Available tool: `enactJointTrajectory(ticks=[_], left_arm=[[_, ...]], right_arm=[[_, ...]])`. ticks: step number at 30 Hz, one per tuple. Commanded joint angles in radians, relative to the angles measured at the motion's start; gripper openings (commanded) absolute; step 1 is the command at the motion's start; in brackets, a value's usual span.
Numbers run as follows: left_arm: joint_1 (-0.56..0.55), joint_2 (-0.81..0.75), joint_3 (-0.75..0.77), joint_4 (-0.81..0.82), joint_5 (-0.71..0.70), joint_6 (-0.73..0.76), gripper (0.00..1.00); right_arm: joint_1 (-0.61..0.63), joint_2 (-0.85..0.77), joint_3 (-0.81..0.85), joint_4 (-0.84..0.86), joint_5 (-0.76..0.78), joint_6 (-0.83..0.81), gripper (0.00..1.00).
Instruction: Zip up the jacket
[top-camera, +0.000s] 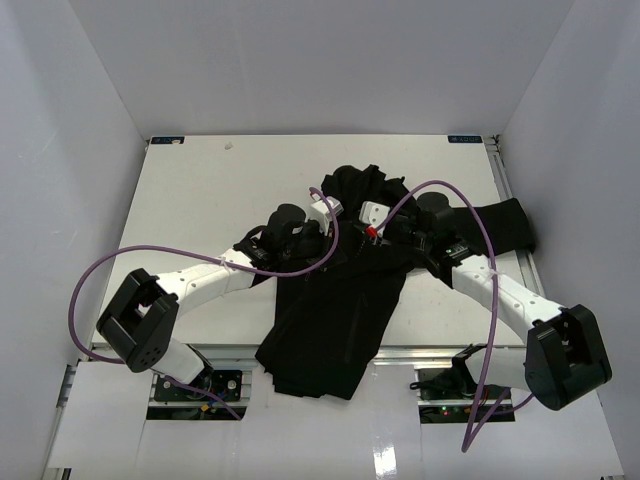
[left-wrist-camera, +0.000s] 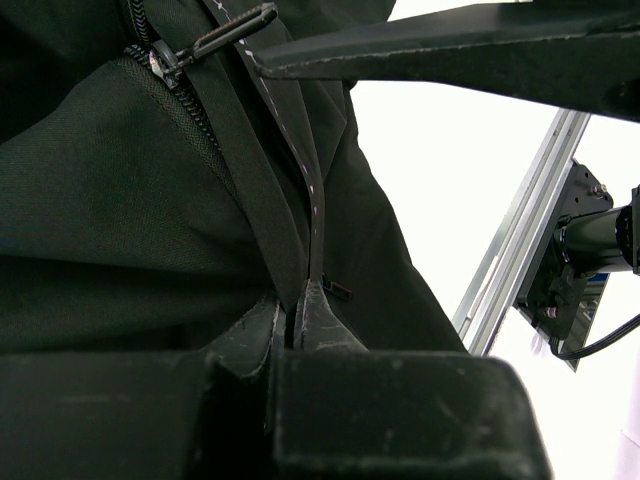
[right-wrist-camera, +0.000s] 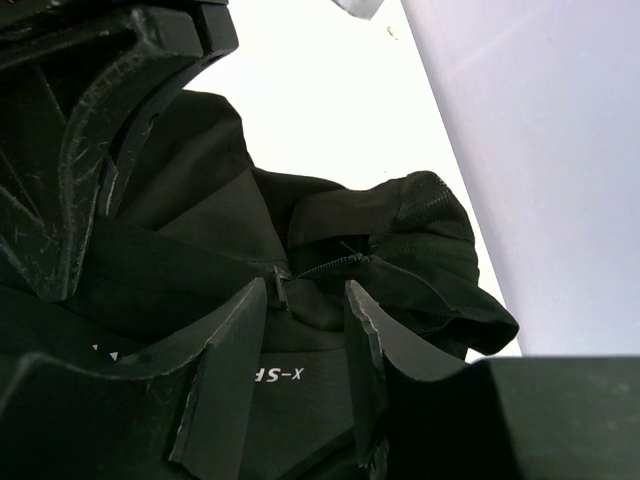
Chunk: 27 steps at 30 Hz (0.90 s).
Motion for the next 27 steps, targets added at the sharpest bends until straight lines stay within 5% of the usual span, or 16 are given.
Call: enactJointTrajectory(ticks=[1, 19, 27], left_arm=[[0.002, -0.044, -0.011, -0.003, 0.033, -0.004, 0.0], [0.002, -0.046, -0.011, -0.004, 0.025, -0.004, 0.0], [0.002, -0.043, -0.017, -0.004, 0.024, -0.005, 0.0]], right_arm=[[0.001, 0.012, 0.022, -0.01, -0.032, -0.022, 0.43], [-0.001, 0.06, 0.036, 0.019, -0.023, -0.014, 0.29], [-0.001, 0.049, 0.033, 0.044, -0.04, 0.0, 0.31]])
